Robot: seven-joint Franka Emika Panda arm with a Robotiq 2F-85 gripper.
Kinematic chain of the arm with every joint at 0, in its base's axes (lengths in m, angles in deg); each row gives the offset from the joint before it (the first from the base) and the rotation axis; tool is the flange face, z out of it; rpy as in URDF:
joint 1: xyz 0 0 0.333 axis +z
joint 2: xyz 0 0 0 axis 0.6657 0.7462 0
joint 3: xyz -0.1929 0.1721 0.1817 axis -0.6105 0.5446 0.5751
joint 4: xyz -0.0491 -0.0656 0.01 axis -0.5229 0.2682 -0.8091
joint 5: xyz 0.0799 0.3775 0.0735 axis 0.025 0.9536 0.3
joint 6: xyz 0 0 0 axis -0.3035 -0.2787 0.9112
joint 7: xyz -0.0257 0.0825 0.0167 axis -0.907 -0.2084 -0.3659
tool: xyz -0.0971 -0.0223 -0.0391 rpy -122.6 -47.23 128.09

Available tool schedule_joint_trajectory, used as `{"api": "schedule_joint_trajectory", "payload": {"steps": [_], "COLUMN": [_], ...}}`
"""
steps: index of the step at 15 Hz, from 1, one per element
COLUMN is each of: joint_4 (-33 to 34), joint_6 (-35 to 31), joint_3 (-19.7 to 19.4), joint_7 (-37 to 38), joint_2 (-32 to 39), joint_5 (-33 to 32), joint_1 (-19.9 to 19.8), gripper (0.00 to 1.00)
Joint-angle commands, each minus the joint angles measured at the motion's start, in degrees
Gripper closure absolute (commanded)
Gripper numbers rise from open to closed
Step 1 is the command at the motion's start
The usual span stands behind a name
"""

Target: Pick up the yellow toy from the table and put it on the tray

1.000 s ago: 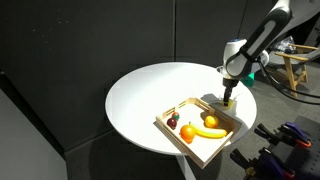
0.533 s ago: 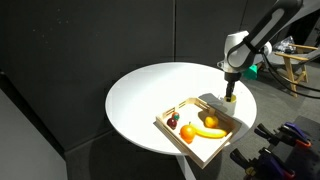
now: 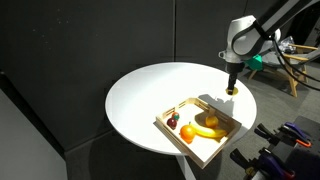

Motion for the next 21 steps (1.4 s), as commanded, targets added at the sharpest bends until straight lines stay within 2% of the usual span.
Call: {"api": "schedule_joint_trajectory", "payload": {"steps": [1, 4, 8, 17, 21], "joint_4": [-3.43, -4.72, -6.57, -6.17, -5.82], "joint_6": [3.07, 5.01, 4.15, 2.72, -0.65], "joint_3": [1.26, 2.58, 3.82, 6.43, 7.21], "joint_7": [-1.46, -1.12, 3.66, 18.55, 23.33], "joint_2": [-5.40, -7.17, -8.07, -6.27, -5.58], "joint_5": [-0.53, -0.03, -0.02, 5.01, 6.90], "joint_1": [1.51, 3.57, 6.52, 10.70, 11.78], "gripper": [0.66, 0.66, 0.66, 0.66, 0.66]}}
